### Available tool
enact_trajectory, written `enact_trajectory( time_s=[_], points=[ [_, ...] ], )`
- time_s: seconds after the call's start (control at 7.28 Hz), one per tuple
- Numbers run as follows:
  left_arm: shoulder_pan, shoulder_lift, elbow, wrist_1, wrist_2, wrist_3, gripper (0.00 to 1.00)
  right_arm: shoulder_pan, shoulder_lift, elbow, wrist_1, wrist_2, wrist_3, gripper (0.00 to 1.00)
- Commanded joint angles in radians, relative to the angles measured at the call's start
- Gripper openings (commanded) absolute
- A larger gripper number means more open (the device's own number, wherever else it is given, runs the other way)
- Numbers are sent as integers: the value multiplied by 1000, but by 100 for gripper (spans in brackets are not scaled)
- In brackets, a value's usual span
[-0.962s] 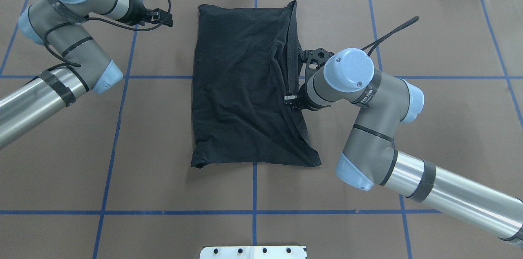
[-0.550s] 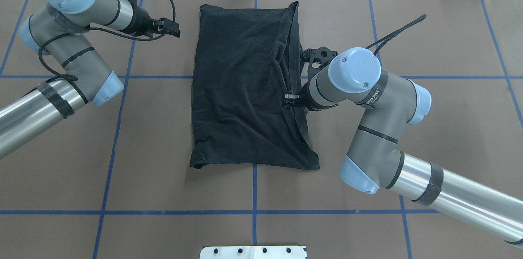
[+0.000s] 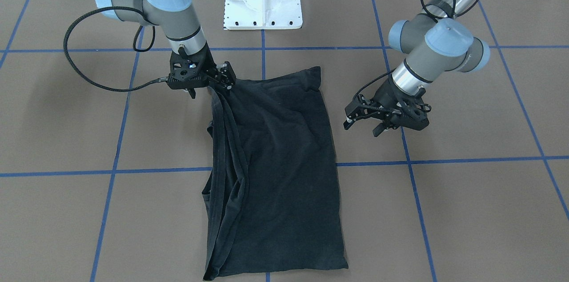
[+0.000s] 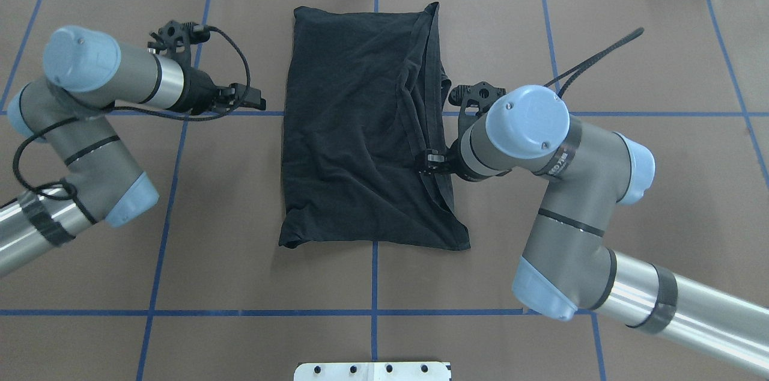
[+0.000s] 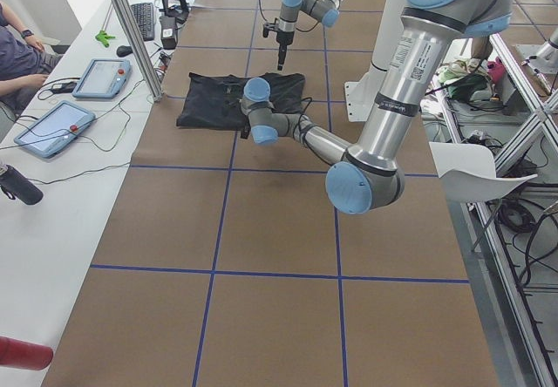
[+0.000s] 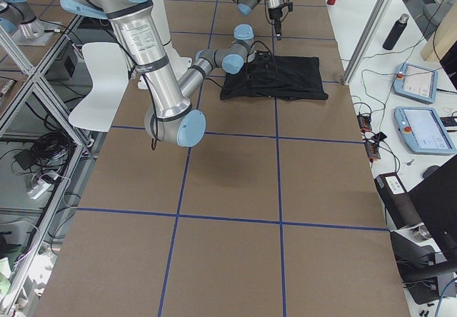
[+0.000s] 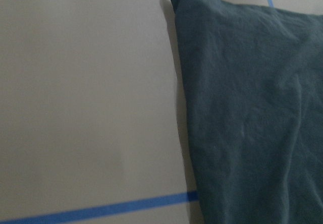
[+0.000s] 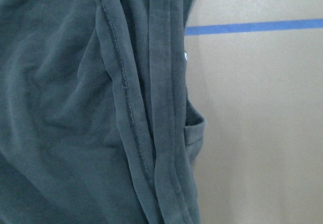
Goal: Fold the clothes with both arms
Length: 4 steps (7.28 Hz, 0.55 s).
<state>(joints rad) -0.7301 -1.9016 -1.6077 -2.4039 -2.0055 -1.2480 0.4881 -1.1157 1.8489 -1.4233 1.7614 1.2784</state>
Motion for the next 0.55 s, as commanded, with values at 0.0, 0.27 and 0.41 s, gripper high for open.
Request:
enact_trajectory(
  time_s=[0.0, 0.27, 0.41],
  points=[
    [157, 151, -179, -6, 122, -156, 100, -40, -21, 29, 1, -46, 45, 100],
    [303, 154, -221, -6, 239, -336, 100, -40, -19, 27, 3, -45, 45, 100],
    [326, 141, -222, -6, 257, -365, 100, -40, -19, 29, 3, -45, 45, 100]
  ],
)
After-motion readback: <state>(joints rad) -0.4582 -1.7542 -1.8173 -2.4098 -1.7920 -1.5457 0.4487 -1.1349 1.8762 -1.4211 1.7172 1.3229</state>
